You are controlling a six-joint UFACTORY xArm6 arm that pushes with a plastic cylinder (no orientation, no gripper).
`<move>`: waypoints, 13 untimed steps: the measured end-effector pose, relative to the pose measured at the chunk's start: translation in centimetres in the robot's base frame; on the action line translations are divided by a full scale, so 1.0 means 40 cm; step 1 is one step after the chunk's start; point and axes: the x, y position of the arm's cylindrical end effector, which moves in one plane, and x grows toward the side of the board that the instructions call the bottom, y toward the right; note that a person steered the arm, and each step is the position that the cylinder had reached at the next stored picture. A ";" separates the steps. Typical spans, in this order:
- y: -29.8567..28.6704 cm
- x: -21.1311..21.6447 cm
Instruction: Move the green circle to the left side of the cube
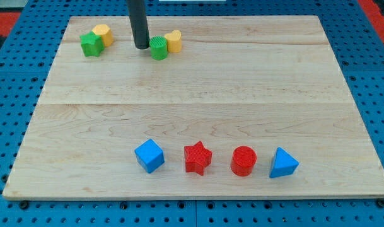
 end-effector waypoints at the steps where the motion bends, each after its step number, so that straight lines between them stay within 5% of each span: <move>1: 0.018 -0.039; 2: 0.084 -0.040; 4: 0.094 0.330; 5: 0.094 0.209; 7: 0.215 0.308; 9: 0.026 0.427; 13: 0.292 0.416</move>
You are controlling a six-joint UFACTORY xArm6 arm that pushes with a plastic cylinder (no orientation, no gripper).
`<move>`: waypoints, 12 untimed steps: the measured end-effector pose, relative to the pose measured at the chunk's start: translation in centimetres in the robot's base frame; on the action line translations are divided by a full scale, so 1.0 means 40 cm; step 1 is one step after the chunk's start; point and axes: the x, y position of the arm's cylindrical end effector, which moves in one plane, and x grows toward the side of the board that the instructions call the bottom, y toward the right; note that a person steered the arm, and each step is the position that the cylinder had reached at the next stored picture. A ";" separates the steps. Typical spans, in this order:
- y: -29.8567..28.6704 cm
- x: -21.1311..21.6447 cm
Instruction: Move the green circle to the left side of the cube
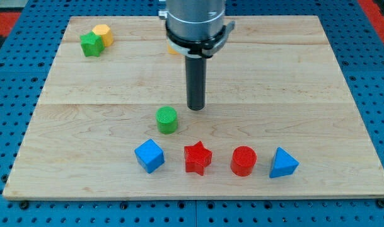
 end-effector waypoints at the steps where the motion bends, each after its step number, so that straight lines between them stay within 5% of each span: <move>1: -0.001 0.001; 7: -0.460 0.118; 12: -0.379 0.185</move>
